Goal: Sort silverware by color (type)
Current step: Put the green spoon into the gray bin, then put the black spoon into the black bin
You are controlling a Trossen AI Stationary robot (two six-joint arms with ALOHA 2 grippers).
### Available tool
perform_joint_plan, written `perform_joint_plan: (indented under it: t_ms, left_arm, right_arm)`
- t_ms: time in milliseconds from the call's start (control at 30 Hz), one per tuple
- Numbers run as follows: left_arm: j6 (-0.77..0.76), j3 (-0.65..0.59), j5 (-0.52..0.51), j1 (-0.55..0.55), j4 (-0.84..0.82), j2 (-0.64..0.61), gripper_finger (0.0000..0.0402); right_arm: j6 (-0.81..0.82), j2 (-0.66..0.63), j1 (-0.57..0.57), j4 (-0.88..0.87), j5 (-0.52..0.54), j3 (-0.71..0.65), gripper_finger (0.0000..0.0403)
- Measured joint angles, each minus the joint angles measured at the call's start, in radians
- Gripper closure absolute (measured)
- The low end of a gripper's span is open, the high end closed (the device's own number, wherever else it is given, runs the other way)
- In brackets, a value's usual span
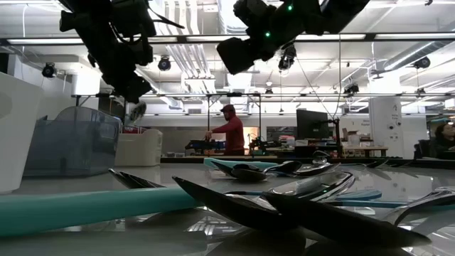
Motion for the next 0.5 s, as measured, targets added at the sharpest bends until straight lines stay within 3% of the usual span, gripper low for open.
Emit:
perform_joint_plan:
  t_ms: [167,300,400,500]
  left_arm:
    - [0.000,0.003,0.006,-0.001,-0.004,0.000,0.0307]
    - [0.000,0.030,0.088,-0.001,-0.006,-0.001,0.0287]
    - [0.000,0.068,0.164,-0.001,-0.005,-0.001,0.0280]
    - [0.013,0.113,0.244,-0.001,-0.003,-0.001,0.0279]
  right_arm:
    - [-0.054,-0.056,0.027,-0.090,0.183,0.000,0.0259]
    - [0.048,-0.109,0.033,-0.262,0.286,0.000,0.0259]
    - [0.285,-0.153,0.032,-0.460,0.259,0.000,0.0259]
    - [0.587,-0.197,0.022,-0.705,0.080,0.000,0.0259]
